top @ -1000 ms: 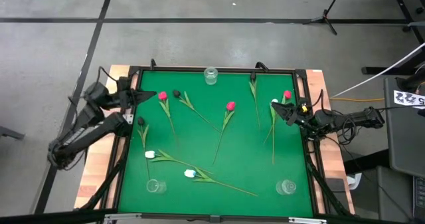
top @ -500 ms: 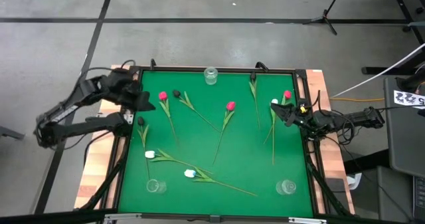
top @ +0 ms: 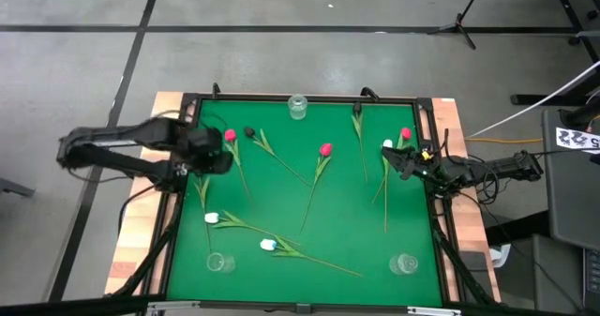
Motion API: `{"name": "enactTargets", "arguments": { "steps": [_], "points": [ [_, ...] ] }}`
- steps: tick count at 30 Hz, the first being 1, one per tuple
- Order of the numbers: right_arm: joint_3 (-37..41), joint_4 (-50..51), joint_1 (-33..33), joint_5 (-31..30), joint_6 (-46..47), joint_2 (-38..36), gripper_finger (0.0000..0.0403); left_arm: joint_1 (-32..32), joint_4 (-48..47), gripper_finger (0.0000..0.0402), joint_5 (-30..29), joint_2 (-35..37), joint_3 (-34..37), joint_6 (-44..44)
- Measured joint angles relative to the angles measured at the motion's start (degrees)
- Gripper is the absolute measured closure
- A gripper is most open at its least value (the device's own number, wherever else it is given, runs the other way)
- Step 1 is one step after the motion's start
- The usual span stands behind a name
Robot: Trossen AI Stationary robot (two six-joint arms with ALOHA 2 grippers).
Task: Sort flowers into vase by color
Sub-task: Put the bottom black flower into the bottom left transparent vase
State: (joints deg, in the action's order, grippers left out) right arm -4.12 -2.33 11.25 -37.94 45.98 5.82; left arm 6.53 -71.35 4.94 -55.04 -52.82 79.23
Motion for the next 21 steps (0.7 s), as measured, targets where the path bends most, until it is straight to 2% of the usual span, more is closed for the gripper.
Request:
{"name": "enactTargets", "arguments": {
  "steps": [11, 17, 21],
  "points": [
    [0.0, -0.08, 0.0, 0.01, 0.02, 0.0, 0.0226, -18.05, -2.33, 0.0219, -3.92, -12.45, 0.06, 13.47],
    [0.0, 0.58, -0.02, 0.01, 0.02, 0.0, 0.0226, -26.31, -2.07, 0.0219, -3.9, -12.97, 4.09, 24.61],
    [0.0, 1.58, -0.01, 0.31, 0.04, 0.0, 0.0226, -30.79, 2.62, 0.0219, -3.74, -11.87, 7.97, 34.42]
  ]
}}
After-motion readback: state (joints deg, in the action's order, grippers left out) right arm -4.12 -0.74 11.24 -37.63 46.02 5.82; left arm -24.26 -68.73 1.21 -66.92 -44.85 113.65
